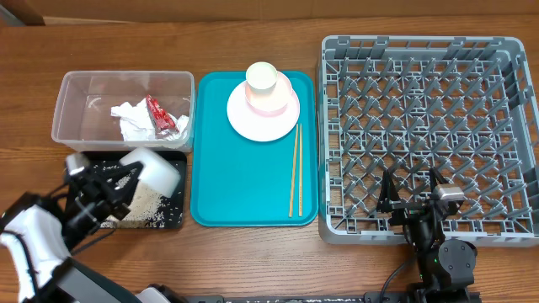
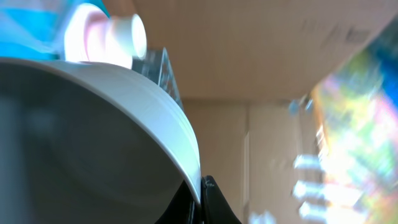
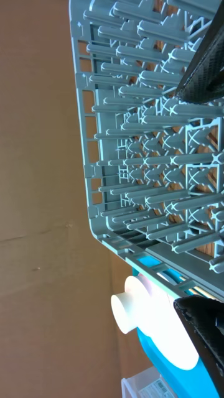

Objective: Sort waste into correct bins and load items into the dishwasher
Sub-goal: 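Carry the empty white bowl with the left gripper onto the teal tray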

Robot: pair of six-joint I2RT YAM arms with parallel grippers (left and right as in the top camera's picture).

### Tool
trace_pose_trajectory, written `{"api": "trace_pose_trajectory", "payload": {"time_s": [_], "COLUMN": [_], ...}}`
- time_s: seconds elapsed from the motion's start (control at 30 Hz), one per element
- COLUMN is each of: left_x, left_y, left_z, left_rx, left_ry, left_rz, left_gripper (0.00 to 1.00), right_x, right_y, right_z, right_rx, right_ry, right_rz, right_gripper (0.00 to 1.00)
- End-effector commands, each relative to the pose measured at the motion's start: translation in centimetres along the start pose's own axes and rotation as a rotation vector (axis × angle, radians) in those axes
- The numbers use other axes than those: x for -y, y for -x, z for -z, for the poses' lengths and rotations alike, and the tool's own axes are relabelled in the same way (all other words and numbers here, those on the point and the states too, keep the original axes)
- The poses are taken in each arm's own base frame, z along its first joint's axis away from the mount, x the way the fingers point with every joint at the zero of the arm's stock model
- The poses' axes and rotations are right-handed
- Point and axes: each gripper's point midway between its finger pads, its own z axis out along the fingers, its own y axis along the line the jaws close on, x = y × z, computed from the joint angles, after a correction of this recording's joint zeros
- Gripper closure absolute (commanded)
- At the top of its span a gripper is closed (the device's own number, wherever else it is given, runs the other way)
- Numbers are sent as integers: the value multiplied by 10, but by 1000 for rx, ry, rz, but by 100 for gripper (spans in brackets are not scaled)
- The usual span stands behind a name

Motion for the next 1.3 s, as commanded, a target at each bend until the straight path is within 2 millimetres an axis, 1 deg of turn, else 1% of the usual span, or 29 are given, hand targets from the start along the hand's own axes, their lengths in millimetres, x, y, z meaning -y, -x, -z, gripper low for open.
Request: {"api": "trace_pose_trajectory", "payload": {"time_s": [0.0,0.1,0.2,0.23,0.33,0.43,0.47,0.6,0.77,0.9,1.0,1.1,1.27], "left_x": [24,31,31,24,5,-14,-17,-34,-46,-53,-63,-76,-105], "left_y": [-17,-28,-37,-41,-49,-60,-63,-77,-92,-106,-113,-118,-114], "left_z": [-21,-37,-53,-63,-78,-94,-98,-117,-130,-139,-144,-148,-150], "left_rx": [-136,-238,-327,-371,-415,-442,-446,-456,-410,-399,-411,-445,-489], "left_ry": [64,132,239,350,536,692,724,888,1080,1159,1208,1249,1340], "left_rz": [-201,-245,-275,-284,-306,-355,-375,-540,-756,-888,-940,-955,-935], "left_gripper": [96,96,96,96,96,96,96,96,96,96,96,96,96], "right_x": [0,0,0,0,0,0,0,0,0,0,0,0,0], "right_y": [-1,-1,-1,-1,-1,-1,-1,-1,-1,-1,-1,-1,-1], "right_z": [0,0,0,0,0,0,0,0,0,0,0,0,0], "right_rx": [7,7,7,7,7,7,7,7,7,7,7,7,7], "right_ry": [3,3,3,3,3,3,2,3,3,3,3,3,3], "right_rz": [3,3,3,3,3,3,3,3,3,3,3,3,3], "right_gripper": [0,0,0,0,0,0,0,0,0,0,0,0,0]}}
